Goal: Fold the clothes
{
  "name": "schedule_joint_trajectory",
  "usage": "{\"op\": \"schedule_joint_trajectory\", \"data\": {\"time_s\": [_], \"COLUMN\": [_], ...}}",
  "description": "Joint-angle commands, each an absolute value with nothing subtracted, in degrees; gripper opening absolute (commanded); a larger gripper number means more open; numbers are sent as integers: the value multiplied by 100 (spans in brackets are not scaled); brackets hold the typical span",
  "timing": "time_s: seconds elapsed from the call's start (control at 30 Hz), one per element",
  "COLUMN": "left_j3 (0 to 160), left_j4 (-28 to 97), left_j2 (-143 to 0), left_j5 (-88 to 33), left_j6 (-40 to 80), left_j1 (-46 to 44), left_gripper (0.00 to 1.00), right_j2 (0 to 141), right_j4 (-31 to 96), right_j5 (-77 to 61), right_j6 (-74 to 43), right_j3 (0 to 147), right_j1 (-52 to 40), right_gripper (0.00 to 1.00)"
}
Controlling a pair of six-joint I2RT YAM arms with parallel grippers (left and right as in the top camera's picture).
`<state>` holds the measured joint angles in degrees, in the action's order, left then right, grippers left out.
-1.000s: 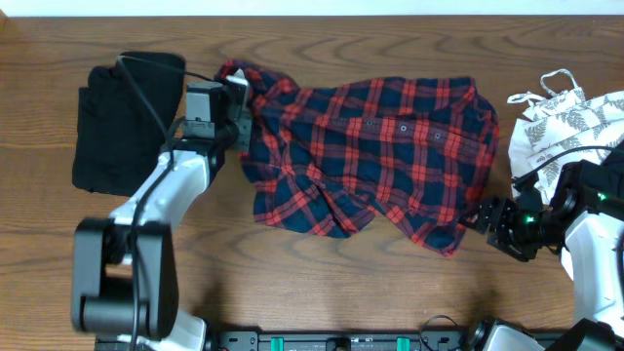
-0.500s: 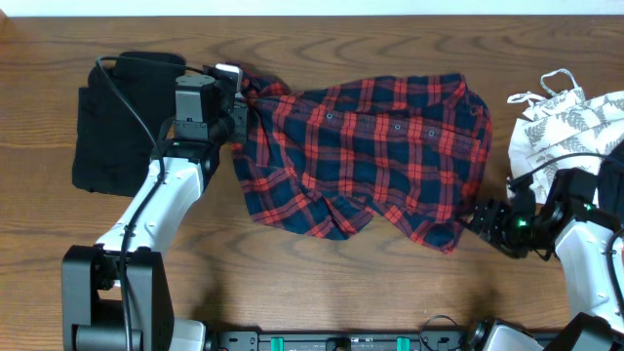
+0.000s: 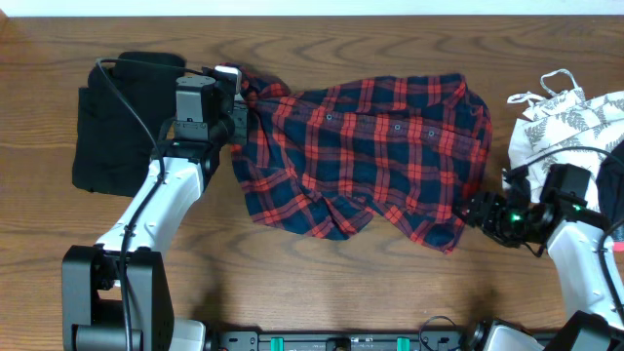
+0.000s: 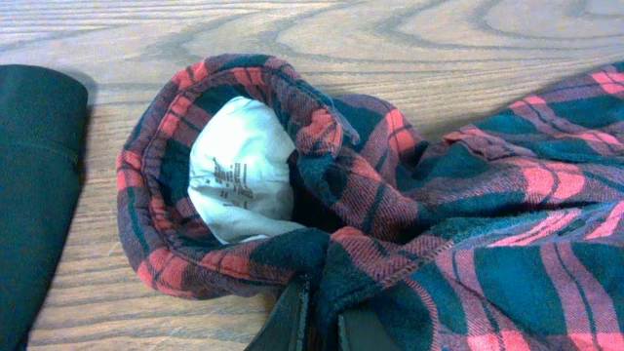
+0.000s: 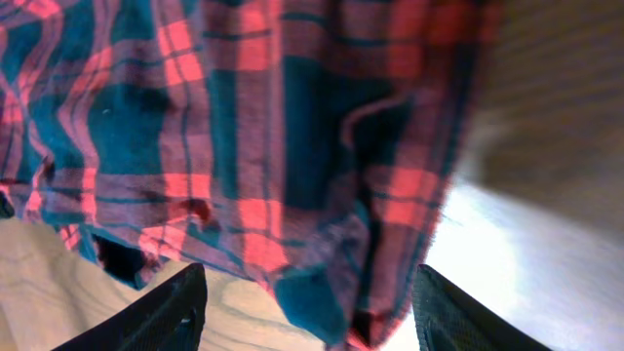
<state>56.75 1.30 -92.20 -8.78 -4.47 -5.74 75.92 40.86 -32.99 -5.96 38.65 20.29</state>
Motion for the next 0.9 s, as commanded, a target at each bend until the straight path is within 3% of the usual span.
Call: {"op": "schedule_joint_trajectory", "data": {"time_s": [0.0, 0.33, 0.43, 0.5, 0.57, 0.87], "left_j3": [5734, 5734, 5734, 5734, 5734, 5734], "left_j4": [126, 145, 145, 150, 165, 220], "left_j2": [-9194, -9194, -9194, -9194, -9194, -9194], "left_j5": [-851, -851, -851, -851, -851, -849], "left_j6": [-395, -395, -395, -395, -397, -397], "left_j1": [-561, -561, -561, -561, -561, -561], "left_gripper": [6, 6, 6, 6, 6, 6], "right_j2": [7745, 8333, 8556, 8670, 8735, 8722], "right_j4": [3951, 3505, 3251, 3013, 2663, 1597], "right_j5": [-3487, -3393, -3500, -3496, -3496, -3487], "right_j6": [-788, -1262, -1334, -1535, -1813, -2106], "right_j3": [3833, 3835, 3833, 3835, 3835, 3837], "right_j1": [1765, 1579, 1496, 1444, 1415, 1420], "right_gripper": [65, 63, 47, 28, 1, 1]}}
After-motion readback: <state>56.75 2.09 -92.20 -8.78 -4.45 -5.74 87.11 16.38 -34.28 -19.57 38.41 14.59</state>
